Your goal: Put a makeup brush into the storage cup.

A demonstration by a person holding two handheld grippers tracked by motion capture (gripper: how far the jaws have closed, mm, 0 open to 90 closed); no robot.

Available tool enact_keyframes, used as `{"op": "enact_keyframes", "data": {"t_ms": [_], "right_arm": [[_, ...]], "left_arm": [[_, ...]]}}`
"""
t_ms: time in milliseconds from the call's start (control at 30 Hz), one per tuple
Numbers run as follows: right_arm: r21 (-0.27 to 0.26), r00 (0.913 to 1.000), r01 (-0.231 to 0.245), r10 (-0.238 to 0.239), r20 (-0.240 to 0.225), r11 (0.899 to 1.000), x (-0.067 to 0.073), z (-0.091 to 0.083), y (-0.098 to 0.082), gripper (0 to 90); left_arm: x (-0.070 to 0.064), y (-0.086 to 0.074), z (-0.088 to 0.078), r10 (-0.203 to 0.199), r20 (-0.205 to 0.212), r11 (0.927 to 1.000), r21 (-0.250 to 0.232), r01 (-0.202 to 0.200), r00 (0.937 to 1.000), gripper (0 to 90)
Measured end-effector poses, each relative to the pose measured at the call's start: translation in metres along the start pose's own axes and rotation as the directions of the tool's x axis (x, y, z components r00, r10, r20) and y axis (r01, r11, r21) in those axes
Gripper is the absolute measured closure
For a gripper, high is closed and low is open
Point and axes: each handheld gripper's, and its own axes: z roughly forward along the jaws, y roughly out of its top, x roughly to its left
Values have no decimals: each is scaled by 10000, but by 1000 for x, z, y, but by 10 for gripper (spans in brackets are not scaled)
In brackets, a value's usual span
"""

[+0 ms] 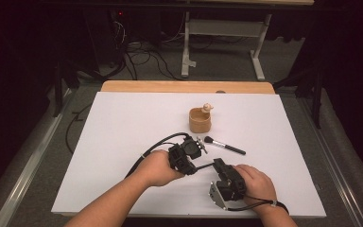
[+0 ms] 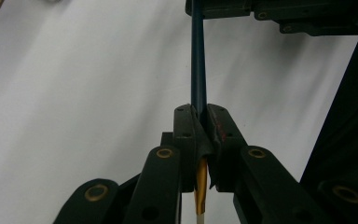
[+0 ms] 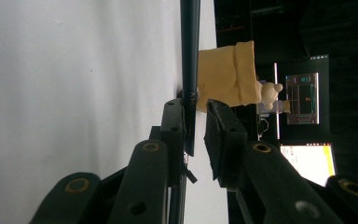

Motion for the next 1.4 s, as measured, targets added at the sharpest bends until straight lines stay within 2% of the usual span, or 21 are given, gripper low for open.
{"op": "enact_keyframes", "data": {"t_ms": [367,400,500,600,1300,1400], "right_arm": [[-46,10000,39,-39,-31,10000,2,1,0,858],[2,9999,152,-152,-49,9999,1,1,1,860],[-18,10000,22,-22,-47,10000,3,1,1,863],[40,9997,247,-247,-77,9997,2,1,1,866],[16,9996,278,-278,-101,9996,3,2,2,875],[43,9998,160,-160,-87,9999,2,1,2,874]], "left_arm": [[1,0,0,-35,18,10000,27,35,10000,829],[1,0,0,-46,27,10000,25,46,10000,829],[2,0,0,-71,41,10000,12,71,10000,829],[1,0,1,-48,27,10000,51,48,10000,828],[3,0,2,-163,137,9998,113,162,9998,821],[3,0,2,-170,142,9998,127,168,9998,784]]}}
